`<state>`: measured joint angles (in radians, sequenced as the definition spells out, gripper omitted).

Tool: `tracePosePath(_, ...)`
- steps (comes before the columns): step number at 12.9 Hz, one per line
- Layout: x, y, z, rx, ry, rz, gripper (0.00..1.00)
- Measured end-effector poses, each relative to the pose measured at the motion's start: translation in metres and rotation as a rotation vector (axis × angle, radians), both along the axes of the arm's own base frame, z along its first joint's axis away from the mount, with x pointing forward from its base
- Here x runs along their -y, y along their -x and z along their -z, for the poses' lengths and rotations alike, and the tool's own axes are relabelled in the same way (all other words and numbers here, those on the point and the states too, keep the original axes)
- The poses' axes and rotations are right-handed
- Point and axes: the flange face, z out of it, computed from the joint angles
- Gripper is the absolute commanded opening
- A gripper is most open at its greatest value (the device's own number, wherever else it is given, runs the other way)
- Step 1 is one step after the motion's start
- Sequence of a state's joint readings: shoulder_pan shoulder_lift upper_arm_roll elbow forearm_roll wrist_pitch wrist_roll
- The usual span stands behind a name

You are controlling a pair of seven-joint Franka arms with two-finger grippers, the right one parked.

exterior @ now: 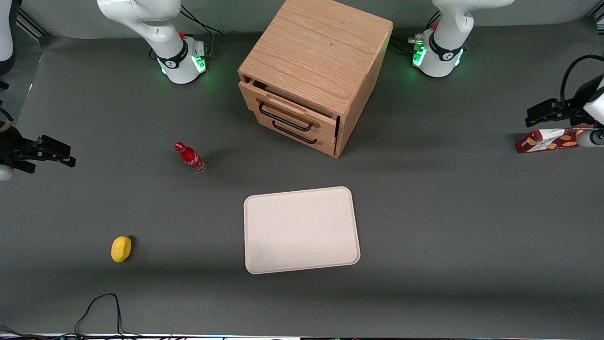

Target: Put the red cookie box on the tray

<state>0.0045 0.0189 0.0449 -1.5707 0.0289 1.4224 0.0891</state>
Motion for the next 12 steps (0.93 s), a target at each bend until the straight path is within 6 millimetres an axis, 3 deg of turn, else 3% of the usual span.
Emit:
tracePosePath(4,-0.098,0.010,0.002,-0.011,0.041,0.141,1.00)
tracePosePath(9,-0.225,0.050,0.001,-0.023,0.068,0.327,1.00)
tracePosePath(12,-0.297,0.068,0.012,-0.016,0.091,0.475,0.99)
